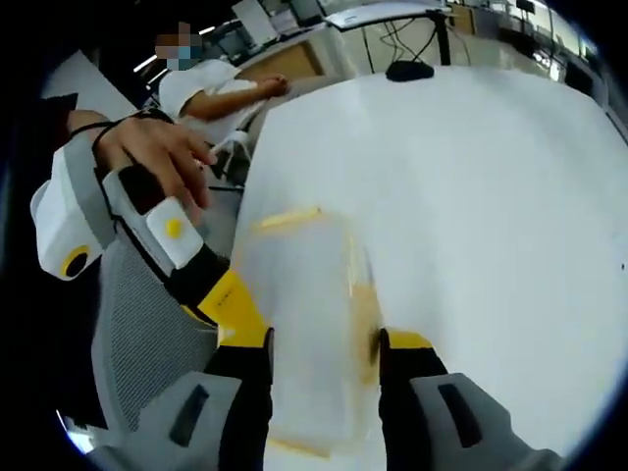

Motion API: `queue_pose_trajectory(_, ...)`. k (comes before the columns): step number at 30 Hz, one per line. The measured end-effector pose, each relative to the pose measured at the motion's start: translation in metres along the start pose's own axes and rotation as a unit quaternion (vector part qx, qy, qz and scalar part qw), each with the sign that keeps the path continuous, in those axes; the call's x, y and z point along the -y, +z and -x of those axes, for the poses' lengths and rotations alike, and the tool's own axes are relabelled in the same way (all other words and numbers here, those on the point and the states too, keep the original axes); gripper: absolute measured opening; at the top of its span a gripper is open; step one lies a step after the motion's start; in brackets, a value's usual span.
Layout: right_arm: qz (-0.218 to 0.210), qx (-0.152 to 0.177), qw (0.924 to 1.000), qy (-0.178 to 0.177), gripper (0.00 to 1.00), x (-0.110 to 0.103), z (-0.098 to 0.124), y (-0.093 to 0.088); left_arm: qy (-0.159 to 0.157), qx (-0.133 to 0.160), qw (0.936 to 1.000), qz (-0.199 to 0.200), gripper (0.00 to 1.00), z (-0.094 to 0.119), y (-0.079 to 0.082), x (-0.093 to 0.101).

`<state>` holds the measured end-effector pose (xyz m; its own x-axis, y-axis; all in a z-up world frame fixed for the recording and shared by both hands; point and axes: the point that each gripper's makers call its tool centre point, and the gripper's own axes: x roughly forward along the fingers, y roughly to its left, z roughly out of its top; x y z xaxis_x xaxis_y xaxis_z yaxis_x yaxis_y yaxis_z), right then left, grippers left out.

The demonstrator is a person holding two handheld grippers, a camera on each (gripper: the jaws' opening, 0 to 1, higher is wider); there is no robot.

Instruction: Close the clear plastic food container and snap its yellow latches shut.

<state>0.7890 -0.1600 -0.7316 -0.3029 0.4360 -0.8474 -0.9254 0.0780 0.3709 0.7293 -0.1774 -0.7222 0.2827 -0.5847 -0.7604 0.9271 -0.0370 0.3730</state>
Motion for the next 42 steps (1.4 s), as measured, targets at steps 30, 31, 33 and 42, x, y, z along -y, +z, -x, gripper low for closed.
queue_pose_trajectory(30, -0.008, 0.000, 0.9999, -0.015, 0.37, -0.003, 0.002, -0.001, 0.017, -0.005, 0.9996, -0.024, 0.25, 0.001, 0.002, 0.000)
queue_pose_trajectory(31, -0.008, 0.001, 0.9998, -0.016, 0.37, -0.003, 0.003, -0.001, 0.017, -0.005, 0.9996, -0.022, 0.25, 0.001, 0.002, 0.000)
queue_pose_trajectory(33, -0.008, 0.003, 0.9998, -0.018, 0.37, -0.003, 0.003, -0.001, 0.015, -0.003, 0.9998, -0.014, 0.26, 0.002, 0.002, 0.001)
queue_pose_trajectory(42, -0.012, 0.026, 0.9990, -0.035, 0.38, -0.003, 0.008, 0.001, 0.017, -0.002, 0.9998, -0.013, 0.29, 0.007, 0.001, 0.001)
